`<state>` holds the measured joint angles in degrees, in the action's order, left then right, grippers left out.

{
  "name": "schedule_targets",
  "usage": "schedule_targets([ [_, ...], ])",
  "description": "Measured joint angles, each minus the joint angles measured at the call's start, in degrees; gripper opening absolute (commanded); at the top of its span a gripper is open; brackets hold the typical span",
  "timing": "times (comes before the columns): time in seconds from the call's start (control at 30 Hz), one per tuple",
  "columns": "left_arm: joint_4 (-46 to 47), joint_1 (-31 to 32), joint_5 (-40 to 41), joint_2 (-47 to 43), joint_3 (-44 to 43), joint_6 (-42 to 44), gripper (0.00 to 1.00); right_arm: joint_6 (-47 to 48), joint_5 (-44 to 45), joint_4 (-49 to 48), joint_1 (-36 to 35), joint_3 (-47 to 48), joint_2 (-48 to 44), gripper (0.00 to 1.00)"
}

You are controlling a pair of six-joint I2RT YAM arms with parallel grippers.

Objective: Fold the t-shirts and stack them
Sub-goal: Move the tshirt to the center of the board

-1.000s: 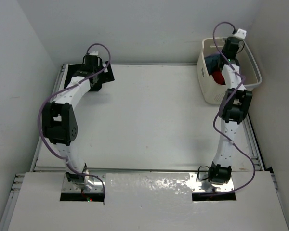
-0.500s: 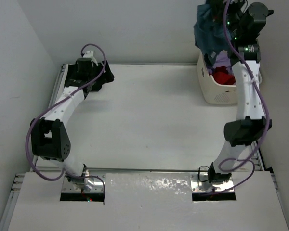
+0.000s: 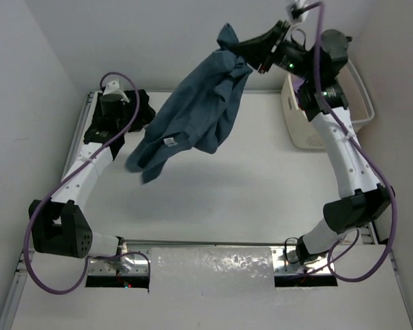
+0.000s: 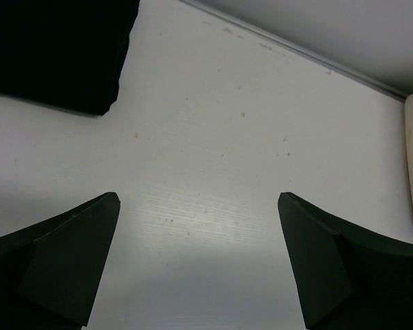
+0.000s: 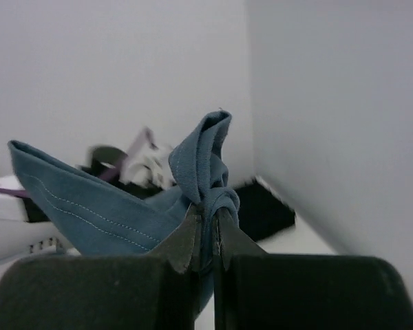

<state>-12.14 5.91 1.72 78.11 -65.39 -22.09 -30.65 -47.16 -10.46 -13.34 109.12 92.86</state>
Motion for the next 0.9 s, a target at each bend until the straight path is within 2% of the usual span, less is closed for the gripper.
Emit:
schedule_targets([
  [0.1,-0.94,0.00,2.12,-1.88,2.93,-3.48,1.00,4.74,6.14,5.66,0.13,-12.59,-2.56,0.00],
  [0.13,-1.31,0.00,2.95,-3.17,4.92,-4.76,1.00,6.75,9.33,7.08,0.31,-18.93,-3.98,0.10],
  [0.2,-0.94,0.00,4.57,-6.54,10.34,-7.56,1.00,9.73,15.82,7.85,0.52,-32.98,-7.85,0.23],
  [0.23,-0.94,0.00,5.16,-8.26,13.25,-8.70,1.00,10.82,18.32,8.85,0.59,-39.50,-9.79,0.27],
  [0.27,0.13,0.00,5.75,-10.45,17.20,-9.94,1.00,11.91,21.53,8.92,0.68,-46.29,-11.56,0.38],
  [0.3,0.55,0.00,6.19,-12.46,20.81,-10.91,1.00,12.72,24.87,9.20,0.83,-52.48,-13.20,0.57],
  [0.33,0.87,0.00,6.67,-14.34,24.35,-11.69,1.00,13.31,27.89,9.75,0.85,-57.37,-14.56,0.98],
  [0.4,0.98,0.00,7.89,-17.94,31.19,-13.18,1.00,14.95,33.73,12.48,0.94,-64.52,-17.00,0.99],
  [0.5,-2.01,0.00,10.86,-20.70,35.67,-15.74,1.00,16.02,38.36,16.52,-0.13,-67.84,-21.14,0.99],
  [0.57,-4.13,0.00,12.85,-21.18,35.67,-17.97,1.00,16.57,41.03,18.34,-3.37,-68.08,-24.52,0.99],
  [0.67,-5.49,0.00,13.73,-21.94,35.74,-20.83,1.00,17.64,43.56,19.93,-11.91,-68.08,-28.72,0.99],
  [0.77,-5.35,0.00,12.83,-22.71,37.51,-22.58,1.00,18.05,46.62,21.44,-19.39,-68.32,-29.68,0.99],
  [0.9,-3.48,0.11,5.90,-23.78,46.36,-23.04,1.00,17.99,51.84,23.41,-21.62,-68.59,-26.71,0.99],
])
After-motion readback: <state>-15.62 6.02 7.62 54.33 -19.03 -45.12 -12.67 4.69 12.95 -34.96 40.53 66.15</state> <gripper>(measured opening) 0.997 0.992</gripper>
